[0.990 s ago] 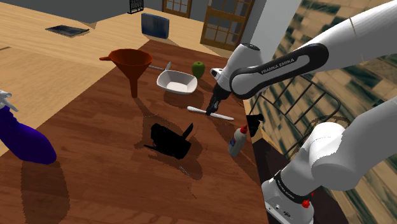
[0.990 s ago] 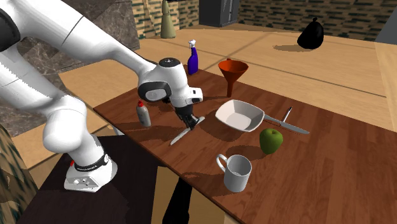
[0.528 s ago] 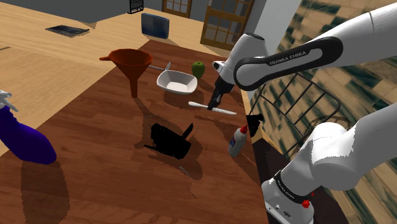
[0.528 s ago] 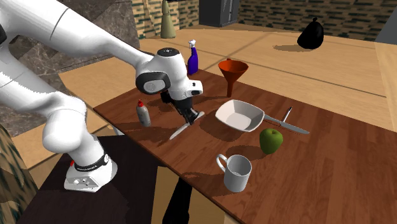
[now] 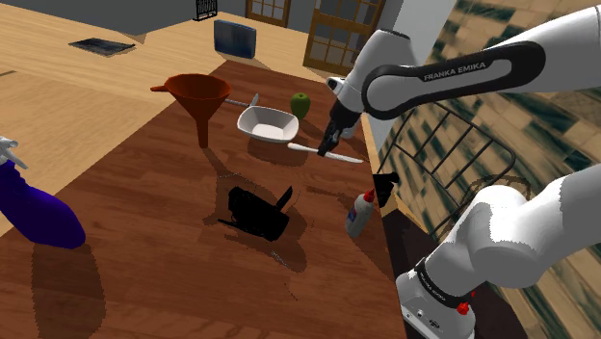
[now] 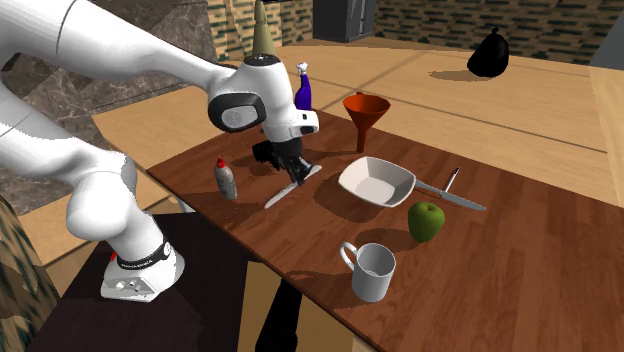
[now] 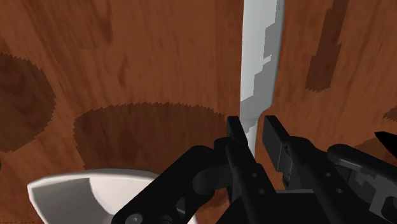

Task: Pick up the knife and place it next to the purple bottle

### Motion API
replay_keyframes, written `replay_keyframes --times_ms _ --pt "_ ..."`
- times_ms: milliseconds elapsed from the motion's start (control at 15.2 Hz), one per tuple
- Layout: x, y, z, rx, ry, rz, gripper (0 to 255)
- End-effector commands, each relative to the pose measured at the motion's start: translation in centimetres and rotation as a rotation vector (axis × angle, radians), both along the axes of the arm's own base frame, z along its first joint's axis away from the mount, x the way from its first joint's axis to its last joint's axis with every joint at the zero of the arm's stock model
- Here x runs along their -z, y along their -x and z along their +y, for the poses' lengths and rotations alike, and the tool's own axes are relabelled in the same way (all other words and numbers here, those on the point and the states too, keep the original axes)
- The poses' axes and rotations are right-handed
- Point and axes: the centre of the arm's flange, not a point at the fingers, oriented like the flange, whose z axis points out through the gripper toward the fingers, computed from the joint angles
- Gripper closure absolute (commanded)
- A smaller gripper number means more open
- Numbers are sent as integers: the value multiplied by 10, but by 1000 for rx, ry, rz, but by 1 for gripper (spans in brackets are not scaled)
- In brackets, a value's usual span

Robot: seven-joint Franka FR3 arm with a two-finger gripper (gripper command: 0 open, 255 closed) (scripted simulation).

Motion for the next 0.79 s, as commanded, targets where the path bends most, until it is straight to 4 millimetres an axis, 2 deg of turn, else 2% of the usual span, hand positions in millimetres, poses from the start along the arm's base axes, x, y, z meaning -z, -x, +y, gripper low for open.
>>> replay_keyframes --times_ms 0,726 --pt "-11 0 0 0 0 1 255" --pt "-69 0 0 0 0 1 255"
